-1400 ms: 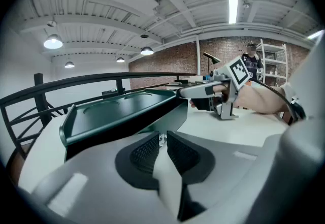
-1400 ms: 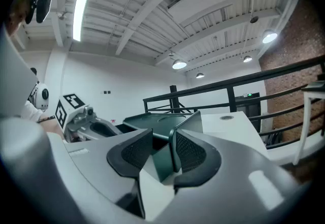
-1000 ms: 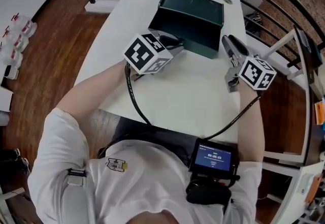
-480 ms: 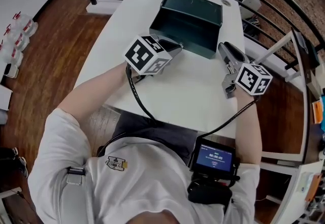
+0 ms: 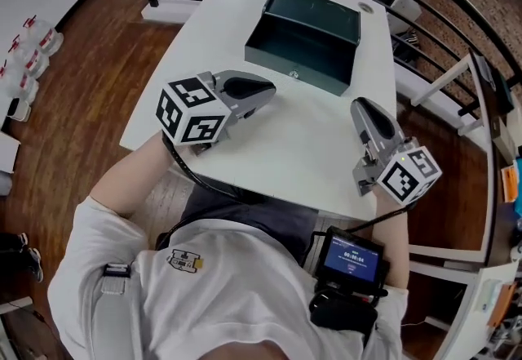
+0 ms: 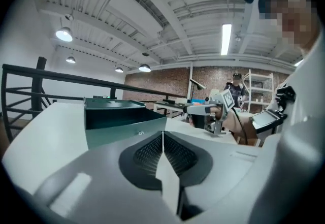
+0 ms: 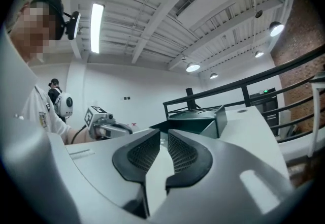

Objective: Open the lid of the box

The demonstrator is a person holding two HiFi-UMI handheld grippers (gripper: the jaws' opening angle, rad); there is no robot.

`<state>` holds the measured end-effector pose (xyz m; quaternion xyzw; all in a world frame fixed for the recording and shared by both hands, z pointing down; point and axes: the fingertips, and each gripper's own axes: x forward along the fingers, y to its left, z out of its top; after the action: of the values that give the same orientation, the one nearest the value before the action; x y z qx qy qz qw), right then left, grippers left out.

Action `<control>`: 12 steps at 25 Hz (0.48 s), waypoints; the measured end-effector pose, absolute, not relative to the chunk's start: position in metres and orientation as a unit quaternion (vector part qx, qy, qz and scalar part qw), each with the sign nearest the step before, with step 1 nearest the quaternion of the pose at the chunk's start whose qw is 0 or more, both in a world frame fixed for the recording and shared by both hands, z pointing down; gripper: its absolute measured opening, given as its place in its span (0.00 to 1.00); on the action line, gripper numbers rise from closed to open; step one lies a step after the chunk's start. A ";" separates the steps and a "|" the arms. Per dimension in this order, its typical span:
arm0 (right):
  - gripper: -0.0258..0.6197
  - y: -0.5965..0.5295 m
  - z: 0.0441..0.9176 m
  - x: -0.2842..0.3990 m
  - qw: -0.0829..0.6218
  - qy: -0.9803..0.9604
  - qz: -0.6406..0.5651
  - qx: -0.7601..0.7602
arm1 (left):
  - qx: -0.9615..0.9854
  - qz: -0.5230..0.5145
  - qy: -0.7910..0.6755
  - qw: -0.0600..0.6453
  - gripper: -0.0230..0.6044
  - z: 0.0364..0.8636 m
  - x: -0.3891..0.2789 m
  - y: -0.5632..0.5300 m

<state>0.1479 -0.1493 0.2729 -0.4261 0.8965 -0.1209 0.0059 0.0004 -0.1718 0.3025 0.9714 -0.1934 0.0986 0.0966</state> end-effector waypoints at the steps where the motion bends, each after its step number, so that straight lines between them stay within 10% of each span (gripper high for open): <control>1: 0.10 -0.134 0.272 0.139 0.009 0.902 -0.118 -0.415 | 0.972 0.082 -0.194 0.101 0.04 0.300 -0.009 -0.163; 12: 0.04 -0.089 0.292 0.099 -0.067 0.914 -0.073 -0.393 | 0.970 0.077 -0.222 0.060 0.04 0.298 -0.031 -0.141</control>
<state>0.0992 -0.0886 0.2915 -0.3930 0.9142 -0.0728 -0.0669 -0.0306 -0.1415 0.2981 0.9702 -0.2217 0.0770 0.0599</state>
